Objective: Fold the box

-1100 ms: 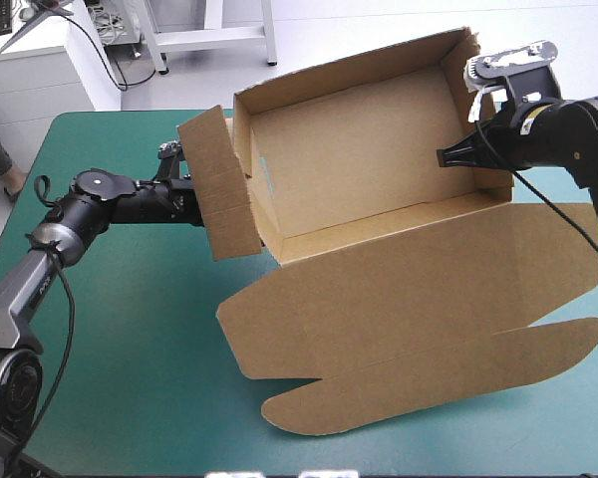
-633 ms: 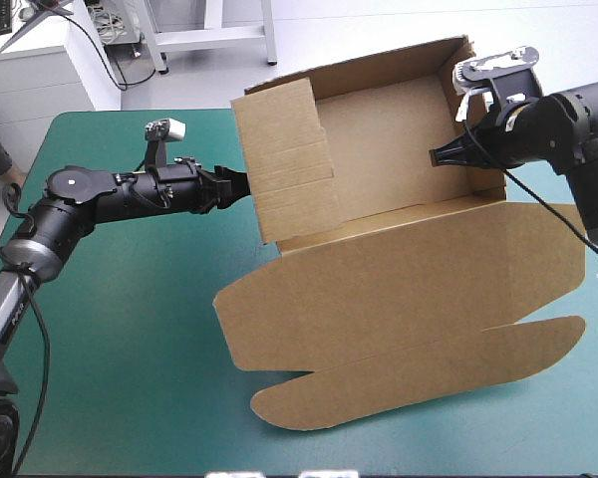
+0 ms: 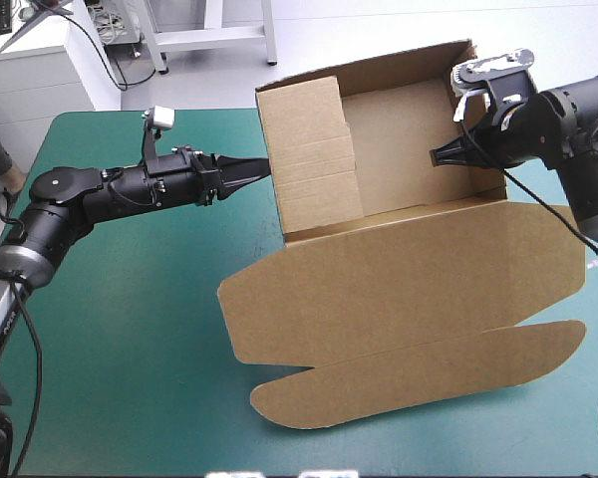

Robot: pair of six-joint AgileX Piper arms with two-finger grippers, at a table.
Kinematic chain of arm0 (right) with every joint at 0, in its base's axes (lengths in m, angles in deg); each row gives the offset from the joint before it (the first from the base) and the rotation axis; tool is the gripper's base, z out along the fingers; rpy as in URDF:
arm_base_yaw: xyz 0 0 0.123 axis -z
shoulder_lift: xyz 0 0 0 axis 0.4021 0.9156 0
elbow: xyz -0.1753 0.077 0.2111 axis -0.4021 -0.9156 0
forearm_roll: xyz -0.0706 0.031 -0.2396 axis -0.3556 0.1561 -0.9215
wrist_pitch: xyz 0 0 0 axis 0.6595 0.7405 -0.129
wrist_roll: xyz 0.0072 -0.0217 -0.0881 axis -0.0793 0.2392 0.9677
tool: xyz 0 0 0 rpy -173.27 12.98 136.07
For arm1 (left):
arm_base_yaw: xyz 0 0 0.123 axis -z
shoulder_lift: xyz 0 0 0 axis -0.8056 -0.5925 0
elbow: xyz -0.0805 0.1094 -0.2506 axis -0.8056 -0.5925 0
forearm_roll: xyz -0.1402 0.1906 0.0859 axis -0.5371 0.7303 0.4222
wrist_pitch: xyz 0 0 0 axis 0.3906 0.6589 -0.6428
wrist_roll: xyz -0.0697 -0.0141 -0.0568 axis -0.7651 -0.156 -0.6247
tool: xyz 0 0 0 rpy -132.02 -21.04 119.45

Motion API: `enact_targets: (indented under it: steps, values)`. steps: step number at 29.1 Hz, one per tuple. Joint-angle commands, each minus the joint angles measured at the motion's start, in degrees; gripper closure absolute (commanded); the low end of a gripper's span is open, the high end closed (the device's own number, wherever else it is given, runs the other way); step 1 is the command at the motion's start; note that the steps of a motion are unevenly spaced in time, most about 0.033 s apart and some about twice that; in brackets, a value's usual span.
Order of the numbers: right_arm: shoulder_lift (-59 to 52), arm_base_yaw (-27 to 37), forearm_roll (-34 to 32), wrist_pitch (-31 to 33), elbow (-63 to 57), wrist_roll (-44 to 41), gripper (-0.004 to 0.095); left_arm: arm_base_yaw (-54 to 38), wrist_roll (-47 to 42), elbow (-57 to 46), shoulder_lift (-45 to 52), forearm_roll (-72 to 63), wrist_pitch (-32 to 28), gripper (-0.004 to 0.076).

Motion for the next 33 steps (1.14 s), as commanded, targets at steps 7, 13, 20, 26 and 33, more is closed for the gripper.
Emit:
enact_targets:
  steps: [7,13,20,26,33]
  values:
    - [-1.1,-0.3,1.9,-0.8,1.4,0.6,0.0927,0.5,1.6,1.4,2.4,-10.7,5.0,0.0282]
    - [-0.8,-0.3,4.8,-1.1,1.4,1.7,0.0927,0.5,1.5,1.4,2.4,-7.4,2.4,0.0282]
    - [-0.8,-0.3,5.3,-1.2,1.4,1.7,0.0927,0.5,-6.6,1.6,2.4,4.8,-2.7,0.0282]
    - [-0.8,-0.3,10.2,-4.3,1.4,1.1,0.0924,0.5,-13.6,1.6,2.4,14.6,-6.1,0.0282]
    - [-0.8,-1.9,12.0,-6.5,1.4,0.9,0.0919,2.9,-18.6,4.1,2.4,23.7,-8.9,0.0326]
